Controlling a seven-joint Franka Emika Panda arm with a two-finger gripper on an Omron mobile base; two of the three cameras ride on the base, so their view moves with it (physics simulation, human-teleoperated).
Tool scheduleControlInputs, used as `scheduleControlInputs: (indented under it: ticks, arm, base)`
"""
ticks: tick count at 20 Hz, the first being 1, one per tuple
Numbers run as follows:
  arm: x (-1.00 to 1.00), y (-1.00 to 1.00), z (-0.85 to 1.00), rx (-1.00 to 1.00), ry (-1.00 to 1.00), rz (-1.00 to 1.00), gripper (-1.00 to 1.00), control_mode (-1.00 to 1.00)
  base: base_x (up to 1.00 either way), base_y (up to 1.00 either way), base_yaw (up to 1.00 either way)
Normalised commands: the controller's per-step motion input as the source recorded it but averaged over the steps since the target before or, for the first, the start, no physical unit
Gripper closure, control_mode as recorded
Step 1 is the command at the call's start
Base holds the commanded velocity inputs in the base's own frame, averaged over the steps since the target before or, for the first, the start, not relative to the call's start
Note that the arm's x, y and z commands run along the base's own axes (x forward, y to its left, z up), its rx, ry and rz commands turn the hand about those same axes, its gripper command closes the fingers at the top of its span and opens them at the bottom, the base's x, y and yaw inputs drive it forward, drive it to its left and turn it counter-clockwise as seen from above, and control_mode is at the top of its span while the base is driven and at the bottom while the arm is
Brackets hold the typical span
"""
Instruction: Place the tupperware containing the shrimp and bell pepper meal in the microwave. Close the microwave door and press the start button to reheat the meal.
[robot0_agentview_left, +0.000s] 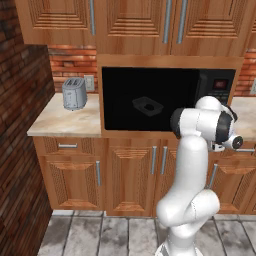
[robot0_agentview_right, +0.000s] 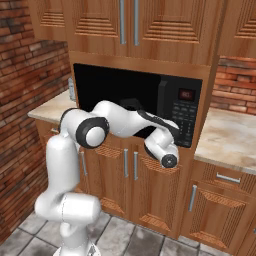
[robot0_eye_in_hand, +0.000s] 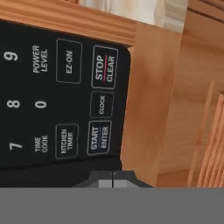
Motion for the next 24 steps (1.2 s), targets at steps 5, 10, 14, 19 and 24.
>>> scheduleControlInputs:
  ticks: [5, 10, 14, 19, 24]
  arm:
    - [0.64, -0.26, 0.0, 0.05, 0.02, -0.02, 1.0, -1.0]
    - [0.64, -0.02, 0.01, 0.03, 0.04, 0.0, 1.0, -1.0]
    - [0.65, 0.0, 0.0, 0.01, 0.06, 0.0, 1.0, -1.0]
    - [0.66, 0.0, 0.0, 0.02, 0.02, -0.02, 1.0, -1.0]
    - [0.03, 0.22, 0.14, -0.02, -0.2, -0.12, 1.0, -1.0]
  base:
    - [0.0, 0.0, 0.0]
    - [0.0, 0.0, 0.0]
    - [0.0, 0.0, 0.0]
    - [0.0, 0.0, 0.0]
    - [0.0, 0.0, 0.0]
